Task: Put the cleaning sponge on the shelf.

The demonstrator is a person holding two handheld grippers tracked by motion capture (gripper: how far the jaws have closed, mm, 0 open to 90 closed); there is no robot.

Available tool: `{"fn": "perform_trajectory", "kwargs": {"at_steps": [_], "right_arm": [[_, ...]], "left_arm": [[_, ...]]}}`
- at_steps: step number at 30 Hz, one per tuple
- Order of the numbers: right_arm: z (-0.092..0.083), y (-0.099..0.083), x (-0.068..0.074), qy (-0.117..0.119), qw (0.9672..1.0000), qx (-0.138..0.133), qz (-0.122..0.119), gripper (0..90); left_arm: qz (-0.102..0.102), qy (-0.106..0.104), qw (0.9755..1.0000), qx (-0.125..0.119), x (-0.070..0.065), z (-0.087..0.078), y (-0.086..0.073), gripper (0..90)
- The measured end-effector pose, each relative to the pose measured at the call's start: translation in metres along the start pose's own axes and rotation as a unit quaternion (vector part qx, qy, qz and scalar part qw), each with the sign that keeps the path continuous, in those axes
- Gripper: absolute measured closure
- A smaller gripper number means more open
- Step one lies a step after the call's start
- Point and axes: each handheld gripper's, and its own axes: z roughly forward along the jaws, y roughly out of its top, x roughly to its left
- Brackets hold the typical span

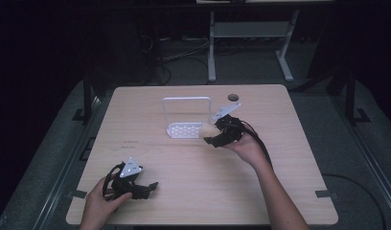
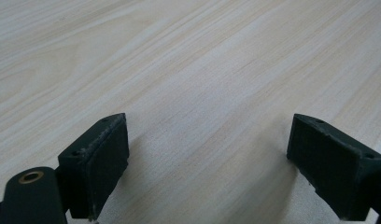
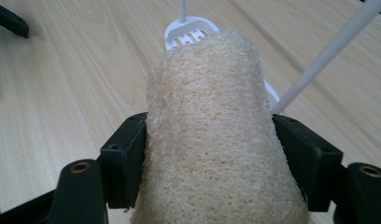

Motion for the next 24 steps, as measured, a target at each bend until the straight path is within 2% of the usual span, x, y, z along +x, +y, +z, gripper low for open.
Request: {"fn": "perform_trajectory", "kwargs": {"at_steps": [10, 21, 24], "right_arm": [[0.013, 0.014, 0.003, 0.006, 1.0, -0.001, -0.007, 30.7], [0.026, 0.018, 0.003, 0.009, 1.0, -0.002, 0.0, 30.7], [0.029, 0.021, 0.002, 0.009, 0.9999, -0.003, -0.005, 30.7]], "left_arm": [[-0.002, 0.0, 1.0, 0.0, 0.0, 0.0, 0.0, 12.1], [-0.001, 0.0, 1.0, 0.0, 0.0, 0.0, 0.0, 12.1], [-0.001, 0.0, 1.0, 0.0, 0.0, 0.0, 0.0, 12.1]]}}
